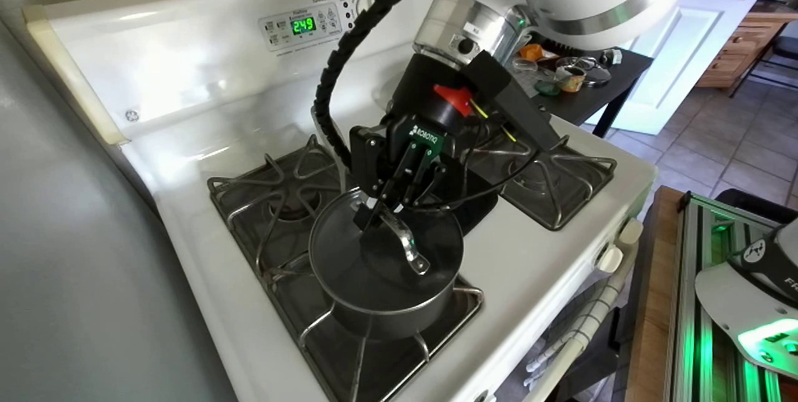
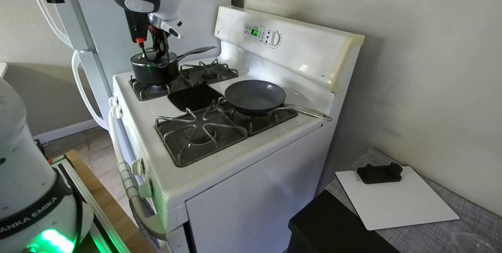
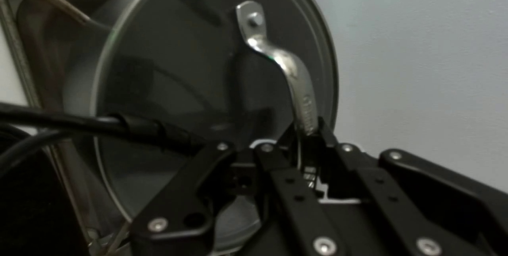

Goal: Remove the glass lid from the grey pot and put it on the black pot holder on the stove

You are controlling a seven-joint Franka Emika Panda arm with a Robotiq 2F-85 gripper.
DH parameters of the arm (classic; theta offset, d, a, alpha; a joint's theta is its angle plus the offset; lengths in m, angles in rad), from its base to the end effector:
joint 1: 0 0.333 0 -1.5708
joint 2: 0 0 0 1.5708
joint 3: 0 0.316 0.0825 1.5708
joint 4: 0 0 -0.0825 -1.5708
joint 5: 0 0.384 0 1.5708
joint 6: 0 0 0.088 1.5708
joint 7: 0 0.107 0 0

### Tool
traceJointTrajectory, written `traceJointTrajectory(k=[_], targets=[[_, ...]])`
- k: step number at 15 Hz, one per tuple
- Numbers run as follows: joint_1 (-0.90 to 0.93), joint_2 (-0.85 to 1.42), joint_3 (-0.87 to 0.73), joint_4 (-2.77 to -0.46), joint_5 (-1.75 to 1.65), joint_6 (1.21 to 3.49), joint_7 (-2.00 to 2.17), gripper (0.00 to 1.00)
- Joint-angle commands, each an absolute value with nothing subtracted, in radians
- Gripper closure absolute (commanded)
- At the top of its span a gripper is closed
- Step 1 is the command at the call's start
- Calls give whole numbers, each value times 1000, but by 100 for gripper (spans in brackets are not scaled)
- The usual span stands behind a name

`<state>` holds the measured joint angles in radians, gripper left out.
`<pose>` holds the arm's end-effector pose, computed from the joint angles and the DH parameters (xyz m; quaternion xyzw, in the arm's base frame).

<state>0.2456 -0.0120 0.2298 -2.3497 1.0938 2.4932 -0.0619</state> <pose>0.4591 0.2309 0.3485 -0.9247 0.1487 0.0053 0.3505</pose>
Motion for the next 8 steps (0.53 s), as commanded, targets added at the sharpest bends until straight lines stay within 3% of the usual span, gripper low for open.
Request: traceJointTrajectory(k=[1,8], targets=[[245,14,236,-2339,1068,2526,-36,100],[246,-15,236,-2340,1079,2511,-39,100]])
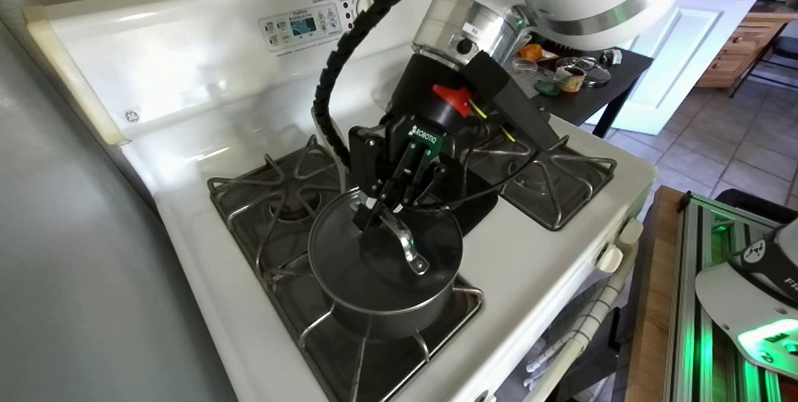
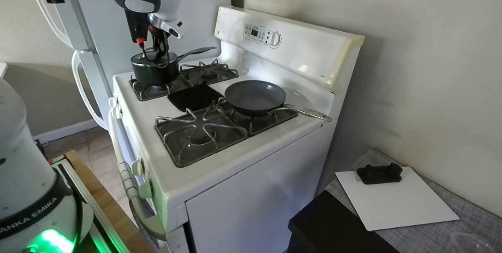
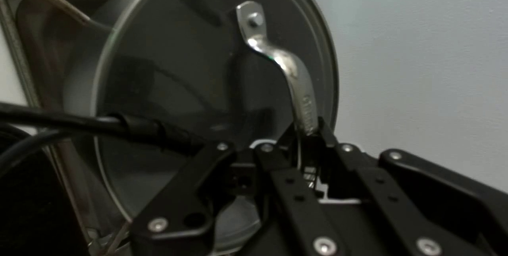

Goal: Remove the glass lid from the grey pot and put it on the black pot holder on the stove

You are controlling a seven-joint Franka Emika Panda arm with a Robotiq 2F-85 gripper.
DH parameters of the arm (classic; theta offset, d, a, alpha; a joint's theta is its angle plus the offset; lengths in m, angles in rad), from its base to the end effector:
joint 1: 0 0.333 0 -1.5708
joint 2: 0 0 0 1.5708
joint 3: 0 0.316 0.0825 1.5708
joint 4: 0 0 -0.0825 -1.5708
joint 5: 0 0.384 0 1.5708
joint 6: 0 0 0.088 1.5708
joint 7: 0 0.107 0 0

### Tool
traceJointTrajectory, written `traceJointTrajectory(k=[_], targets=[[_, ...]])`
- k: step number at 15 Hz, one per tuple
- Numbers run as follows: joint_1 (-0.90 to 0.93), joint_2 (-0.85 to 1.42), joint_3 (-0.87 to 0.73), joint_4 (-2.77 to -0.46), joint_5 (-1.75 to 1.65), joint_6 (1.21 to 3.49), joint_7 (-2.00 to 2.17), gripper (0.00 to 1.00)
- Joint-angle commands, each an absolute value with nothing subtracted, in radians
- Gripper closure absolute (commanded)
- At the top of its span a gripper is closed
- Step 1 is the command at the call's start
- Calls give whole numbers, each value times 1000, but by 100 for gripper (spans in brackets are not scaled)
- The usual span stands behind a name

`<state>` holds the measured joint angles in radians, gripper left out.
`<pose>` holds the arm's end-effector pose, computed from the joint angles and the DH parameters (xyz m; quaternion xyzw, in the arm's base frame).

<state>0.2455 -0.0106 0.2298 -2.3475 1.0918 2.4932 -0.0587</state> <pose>0.4598 0.2312 0.3488 -0.9247 0.1494 0.0055 0.3502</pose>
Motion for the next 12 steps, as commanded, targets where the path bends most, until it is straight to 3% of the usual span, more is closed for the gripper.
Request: traceJointTrajectory(k=[1,12], targets=[[245,-19,236,-2340,1077,2507,-37,100],[245,-38,236,-2328,1041,2501,-20,100]])
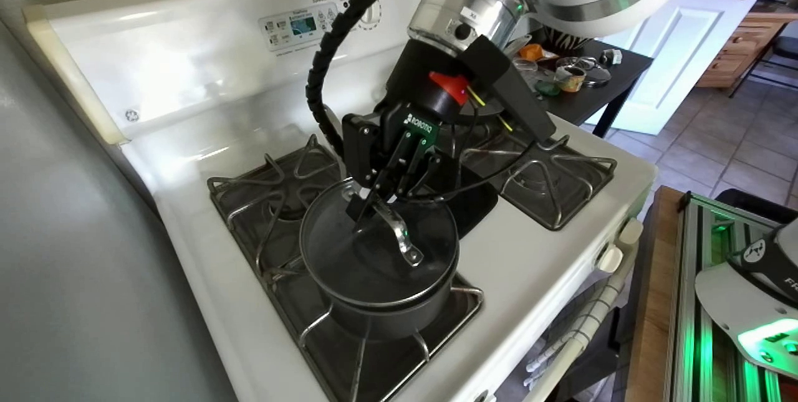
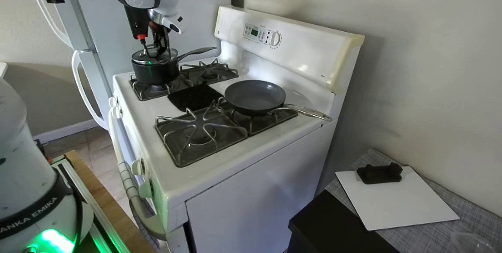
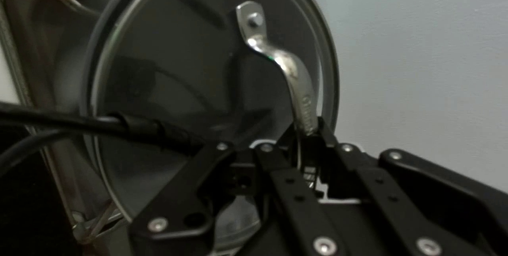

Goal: Remove the glass lid from the grey pot and put it on the black pot holder on the stove

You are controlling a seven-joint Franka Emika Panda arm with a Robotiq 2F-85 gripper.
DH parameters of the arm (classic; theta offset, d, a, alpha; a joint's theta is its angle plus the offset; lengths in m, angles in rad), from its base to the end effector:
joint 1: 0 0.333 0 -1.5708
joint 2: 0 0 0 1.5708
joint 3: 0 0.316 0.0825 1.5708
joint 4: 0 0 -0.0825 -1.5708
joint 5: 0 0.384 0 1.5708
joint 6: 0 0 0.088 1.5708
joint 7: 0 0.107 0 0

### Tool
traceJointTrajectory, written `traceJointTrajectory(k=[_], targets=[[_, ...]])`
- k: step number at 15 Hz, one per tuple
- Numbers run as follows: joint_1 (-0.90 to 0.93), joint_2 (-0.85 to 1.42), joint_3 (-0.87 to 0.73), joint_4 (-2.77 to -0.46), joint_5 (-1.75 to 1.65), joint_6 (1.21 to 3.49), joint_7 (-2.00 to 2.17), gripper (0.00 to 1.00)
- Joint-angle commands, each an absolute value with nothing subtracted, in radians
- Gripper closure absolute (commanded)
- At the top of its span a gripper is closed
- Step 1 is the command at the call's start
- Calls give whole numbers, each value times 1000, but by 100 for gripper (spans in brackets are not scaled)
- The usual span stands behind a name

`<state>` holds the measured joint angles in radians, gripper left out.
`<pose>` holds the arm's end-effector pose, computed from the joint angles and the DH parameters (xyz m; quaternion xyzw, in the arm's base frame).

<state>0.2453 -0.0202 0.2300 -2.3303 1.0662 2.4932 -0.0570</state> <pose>0.4641 0.2335 0.3613 -0.9269 0.1362 -0.0069 0.3496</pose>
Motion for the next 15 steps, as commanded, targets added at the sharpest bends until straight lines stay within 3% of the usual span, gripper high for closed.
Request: traceJointTrajectory(k=[1,15], targets=[[244,-41,235,-2328,1040,2498,-20,100],[180,-290,167,-2452,1028,2391,-15,100]])
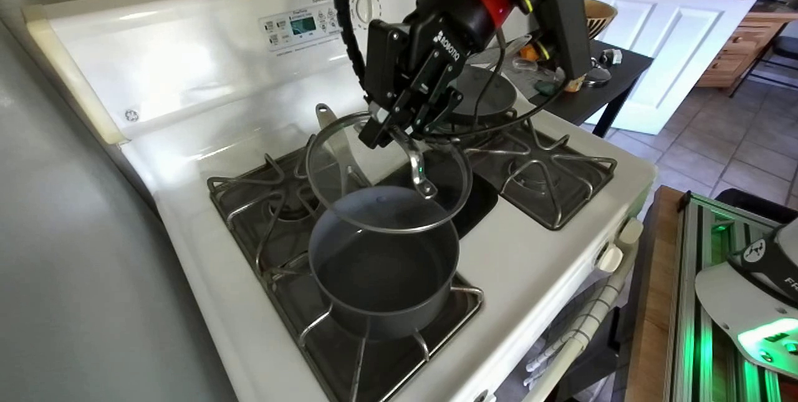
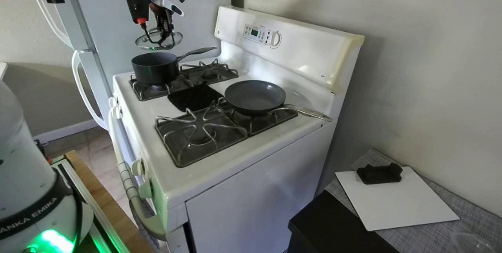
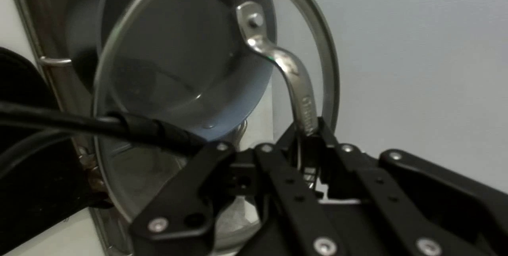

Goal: Remove the glass lid from the grey pot and put it on the black pot holder on the stove

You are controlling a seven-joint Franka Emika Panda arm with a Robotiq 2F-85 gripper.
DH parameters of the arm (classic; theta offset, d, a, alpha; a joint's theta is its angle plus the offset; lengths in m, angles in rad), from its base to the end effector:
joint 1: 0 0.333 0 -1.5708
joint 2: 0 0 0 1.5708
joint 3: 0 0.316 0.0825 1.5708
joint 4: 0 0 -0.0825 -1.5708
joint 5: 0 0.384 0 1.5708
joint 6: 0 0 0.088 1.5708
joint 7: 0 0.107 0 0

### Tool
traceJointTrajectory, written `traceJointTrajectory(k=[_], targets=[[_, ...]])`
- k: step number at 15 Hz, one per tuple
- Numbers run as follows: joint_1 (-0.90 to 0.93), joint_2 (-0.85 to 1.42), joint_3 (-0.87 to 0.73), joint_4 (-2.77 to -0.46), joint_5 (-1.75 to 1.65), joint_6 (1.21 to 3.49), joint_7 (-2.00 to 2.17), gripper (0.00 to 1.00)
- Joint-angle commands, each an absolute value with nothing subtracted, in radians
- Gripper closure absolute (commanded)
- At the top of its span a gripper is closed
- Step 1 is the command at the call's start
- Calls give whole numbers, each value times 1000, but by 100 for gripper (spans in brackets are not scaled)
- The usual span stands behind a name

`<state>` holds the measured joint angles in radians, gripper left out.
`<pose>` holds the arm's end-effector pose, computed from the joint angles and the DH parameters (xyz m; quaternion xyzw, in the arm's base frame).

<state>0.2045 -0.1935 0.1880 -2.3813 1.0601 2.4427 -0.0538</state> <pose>0.4554 0.1915 0.4216 -0.9164 0.1434 -0.0534 0.3699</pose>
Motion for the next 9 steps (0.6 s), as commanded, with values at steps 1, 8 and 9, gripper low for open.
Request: traceJointTrajectory(k=[1,8,9], targets=[[167,-312,157,-2473,1015,2386,-6,100],[79,-349,72,-2563,971,2398,-35,100],[68,-339,62,-2562,948,2393,-37,100]])
